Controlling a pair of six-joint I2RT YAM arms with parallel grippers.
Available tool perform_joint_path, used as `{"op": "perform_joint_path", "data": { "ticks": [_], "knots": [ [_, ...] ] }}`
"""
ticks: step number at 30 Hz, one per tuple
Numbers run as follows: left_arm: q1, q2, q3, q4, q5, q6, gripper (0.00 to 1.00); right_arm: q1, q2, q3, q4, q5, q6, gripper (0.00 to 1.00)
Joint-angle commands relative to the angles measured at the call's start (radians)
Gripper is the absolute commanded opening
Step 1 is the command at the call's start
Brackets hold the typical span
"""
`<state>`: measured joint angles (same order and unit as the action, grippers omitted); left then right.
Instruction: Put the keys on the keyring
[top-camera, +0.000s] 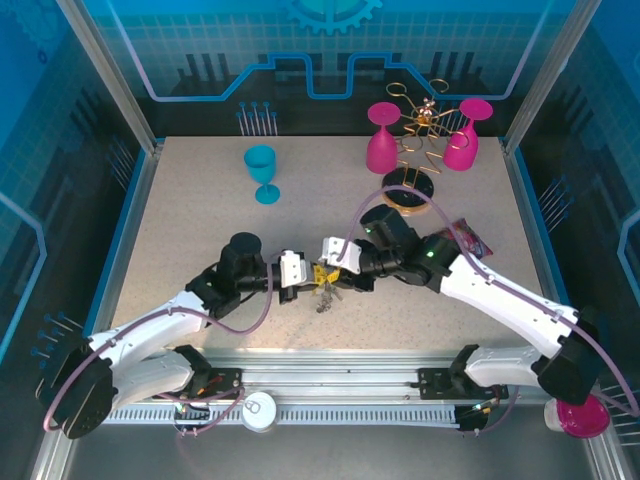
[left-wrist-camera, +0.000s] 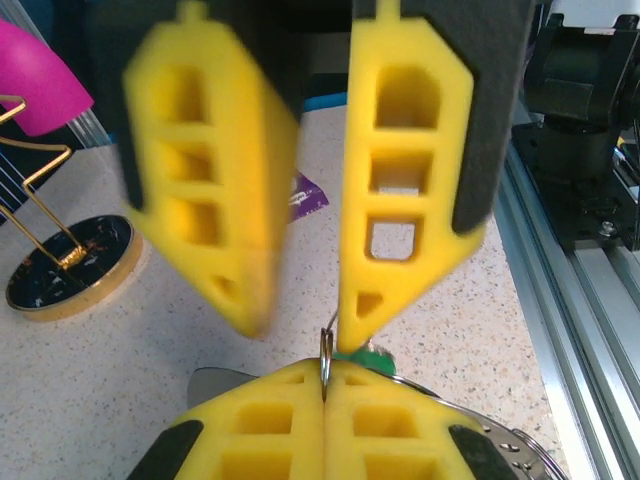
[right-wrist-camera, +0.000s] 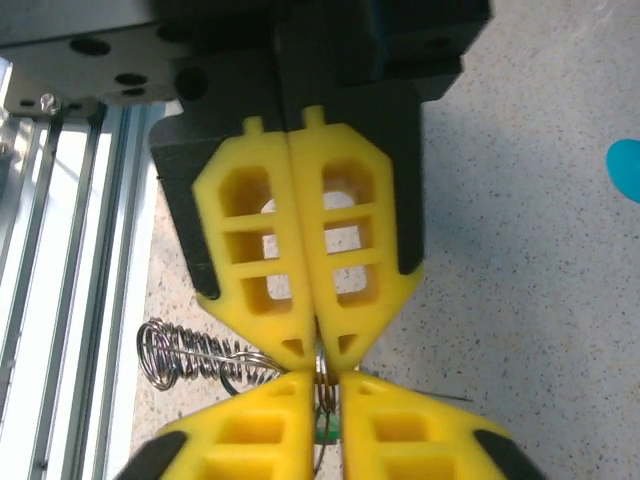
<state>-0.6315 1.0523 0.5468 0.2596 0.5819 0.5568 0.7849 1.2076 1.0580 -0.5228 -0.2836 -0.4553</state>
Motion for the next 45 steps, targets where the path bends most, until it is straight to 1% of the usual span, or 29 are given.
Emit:
{"op": "perform_joint_path", "data": {
  "ticks": [1, 5, 9, 12, 17, 20, 23, 27, 31, 35, 39, 43, 45],
  "knots": [
    [-0.007, -0.034, -0.022, 0.098, 0.018, 0.017, 0.0, -0.07, -0.088, -0.069, 0.145, -0.137, 0.157, 0.31],
    [-0.006, -0.034, -0.045, 0.159, 0.027, 0.005, 0.0, -0.09, -0.094, -0.12, 0.142, -0.207, 0.177, 0.37],
    [-0.006, -0.031, -0.048, 0.17, 0.03, 0.001, 0.0, -0.098, -0.074, -0.135, 0.13, -0.254, 0.193, 0.37],
    [-0.007, -0.033, -0.051, 0.173, 0.032, 0.001, 0.0, -0.098, -0.072, -0.145, 0.147, -0.257, 0.202, 0.36],
    [-0.007, -0.041, -0.054, 0.175, 0.037, -0.003, 0.0, -0.105, -0.063, -0.145, 0.139, -0.249, 0.2, 0.28],
    [-0.007, -0.041, -0.059, 0.184, 0.045, -0.009, 0.0, -0.105, -0.062, -0.145, 0.142, -0.249, 0.199, 0.2],
    [-0.006, -0.043, -0.06, 0.196, 0.054, -0.015, 0.0, -0.107, -0.057, -0.145, 0.139, -0.239, 0.2, 0.09],
    [-0.007, -0.046, -0.068, 0.231, 0.088, -0.032, 0.0, -0.116, -0.033, -0.14, 0.123, -0.214, 0.208, 0.0],
    [-0.006, -0.034, -0.055, 0.236, 0.169, -0.051, 0.0, -0.121, 0.006, -0.127, 0.128, -0.229, 0.225, 0.0],
    [-0.007, -0.029, -0.053, 0.247, 0.178, -0.054, 0.0, -0.122, 0.021, -0.116, 0.163, -0.256, 0.253, 0.0],
    [-0.006, -0.029, -0.063, 0.258, 0.167, -0.053, 0.0, -0.136, 0.009, -0.132, 0.216, -0.268, 0.297, 0.07],
    [-0.007, -0.026, -0.075, 0.278, 0.153, -0.063, 0.0, -0.159, -0.032, -0.172, 0.266, -0.273, 0.334, 0.29],
    [-0.004, -0.028, -0.08, 0.281, 0.141, -0.062, 0.0, -0.17, -0.072, -0.219, 0.29, -0.275, 0.335, 0.34]
  ]
}}
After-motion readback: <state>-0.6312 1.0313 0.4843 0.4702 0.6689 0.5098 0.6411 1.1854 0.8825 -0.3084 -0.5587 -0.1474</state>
